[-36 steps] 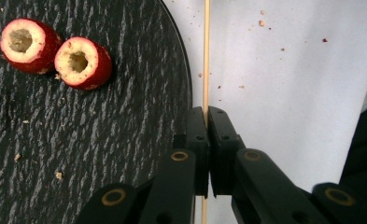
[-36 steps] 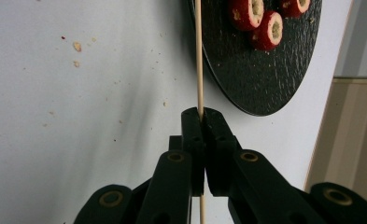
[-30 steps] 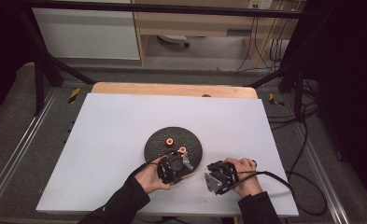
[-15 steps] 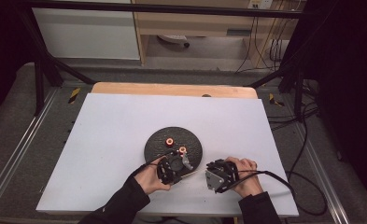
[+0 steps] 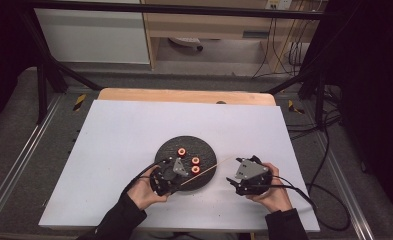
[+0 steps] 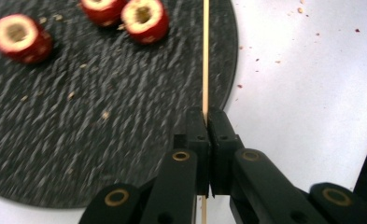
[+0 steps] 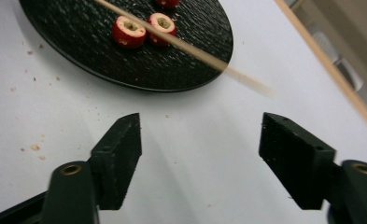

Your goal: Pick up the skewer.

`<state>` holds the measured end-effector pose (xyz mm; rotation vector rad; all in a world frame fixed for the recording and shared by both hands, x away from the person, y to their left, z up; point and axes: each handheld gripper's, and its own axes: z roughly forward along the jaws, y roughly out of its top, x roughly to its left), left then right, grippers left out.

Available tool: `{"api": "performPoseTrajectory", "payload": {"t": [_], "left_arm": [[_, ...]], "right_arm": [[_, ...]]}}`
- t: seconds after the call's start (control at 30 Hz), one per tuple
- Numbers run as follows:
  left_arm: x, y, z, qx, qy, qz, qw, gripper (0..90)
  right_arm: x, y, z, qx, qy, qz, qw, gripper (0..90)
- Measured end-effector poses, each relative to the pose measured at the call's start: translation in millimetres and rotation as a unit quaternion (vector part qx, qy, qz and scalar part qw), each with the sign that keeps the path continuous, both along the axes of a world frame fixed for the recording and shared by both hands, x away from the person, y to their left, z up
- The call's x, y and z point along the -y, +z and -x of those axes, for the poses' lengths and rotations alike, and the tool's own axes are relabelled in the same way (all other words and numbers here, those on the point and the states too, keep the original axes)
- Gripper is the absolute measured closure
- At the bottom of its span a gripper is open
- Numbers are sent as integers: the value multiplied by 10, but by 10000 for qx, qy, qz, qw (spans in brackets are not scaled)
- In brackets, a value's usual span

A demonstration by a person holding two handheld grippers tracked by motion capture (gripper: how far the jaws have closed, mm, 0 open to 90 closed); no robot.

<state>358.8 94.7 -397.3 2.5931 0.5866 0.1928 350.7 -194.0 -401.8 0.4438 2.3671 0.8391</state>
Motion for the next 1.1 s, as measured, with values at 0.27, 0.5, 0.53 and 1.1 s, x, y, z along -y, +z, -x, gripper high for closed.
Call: {"api": "performPoseTrajectory", "payload": {"t": [0.27, 0.5, 0.53, 1.1], "left_arm": [[-280, -8, 74, 241, 474, 571, 9969, 886], [-559, -52, 140, 371, 916, 1035, 9897, 886], [-604, -60, 153, 406, 977, 1075, 9886, 886], [-1135, -246, 272, 535, 1561, 1630, 9727, 885]], "right_arm": [[152, -156, -55, -931, -862, -895, 9879, 164], [186, -225, -95, -1521, -1220, -1305, 9721, 81], [183, -225, -107, -1569, -1242, -1321, 9708, 70], [-81, -18, -290, -2071, -1387, -1578, 9555, 24]]}}
